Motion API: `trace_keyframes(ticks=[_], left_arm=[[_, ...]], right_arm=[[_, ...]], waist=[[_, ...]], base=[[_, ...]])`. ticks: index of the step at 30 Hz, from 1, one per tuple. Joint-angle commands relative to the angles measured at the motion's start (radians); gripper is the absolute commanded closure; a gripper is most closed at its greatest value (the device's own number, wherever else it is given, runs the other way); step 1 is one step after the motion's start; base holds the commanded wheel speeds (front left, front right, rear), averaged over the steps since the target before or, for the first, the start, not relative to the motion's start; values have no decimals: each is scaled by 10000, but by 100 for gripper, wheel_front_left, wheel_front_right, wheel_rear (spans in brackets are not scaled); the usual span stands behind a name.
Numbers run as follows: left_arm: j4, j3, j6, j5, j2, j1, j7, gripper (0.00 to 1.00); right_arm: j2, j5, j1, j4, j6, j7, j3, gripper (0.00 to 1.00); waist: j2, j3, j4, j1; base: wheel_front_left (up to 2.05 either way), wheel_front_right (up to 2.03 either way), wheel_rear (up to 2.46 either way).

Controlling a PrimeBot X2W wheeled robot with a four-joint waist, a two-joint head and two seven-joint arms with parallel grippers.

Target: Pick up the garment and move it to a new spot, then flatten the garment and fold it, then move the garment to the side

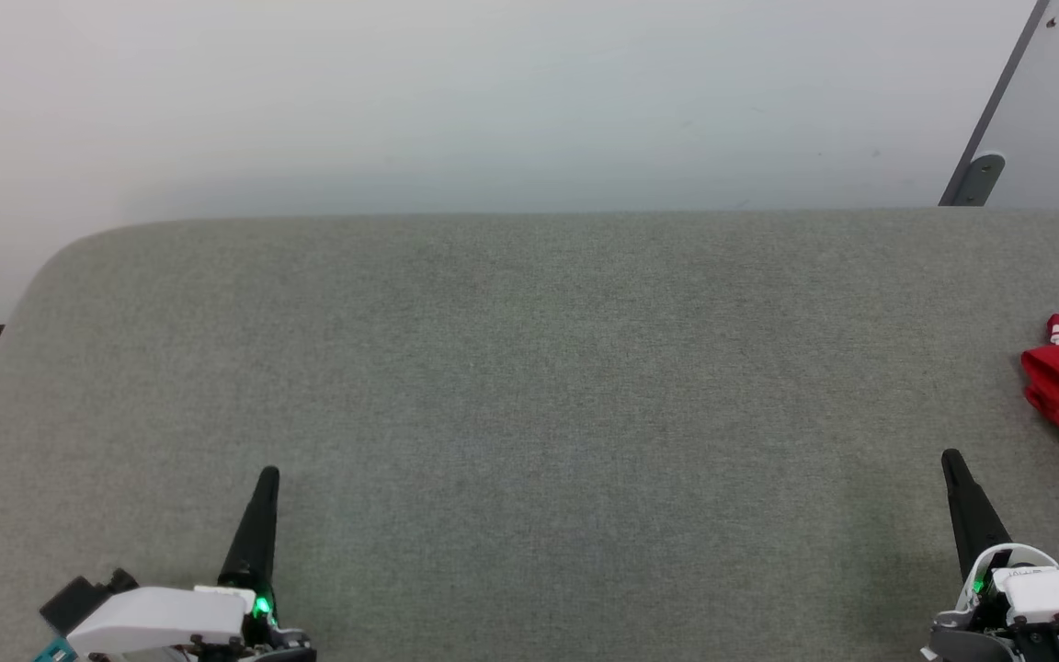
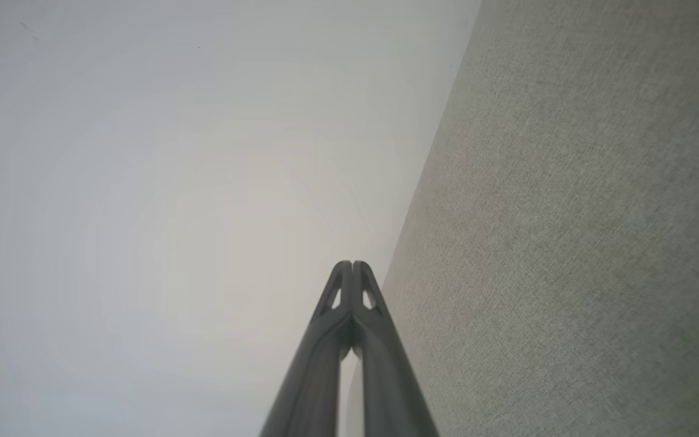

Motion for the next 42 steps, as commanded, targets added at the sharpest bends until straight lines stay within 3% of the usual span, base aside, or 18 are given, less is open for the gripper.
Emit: trace_keyframes(ticks=[1, 26, 42], left_arm=[[28, 42, -28, -262, 5, -165, 87, 100], [320, 108, -35, -1754, -163, -446, 576, 100], [314, 147, -35, -1665, -184, -452, 591, 100]], right_arm=[[45, 222, -134, 9, -11, 75, -70, 100], [223, 1682, -300, 261, -14, 494, -145, 100], [230, 1625, -236, 257, -14, 499, -153, 100]], waist=[[0, -6, -3, -1], [0, -82, -47, -1], [0, -83, -48, -1]], base=[[0, 0, 0], [0, 0, 0], [0, 0, 0]])
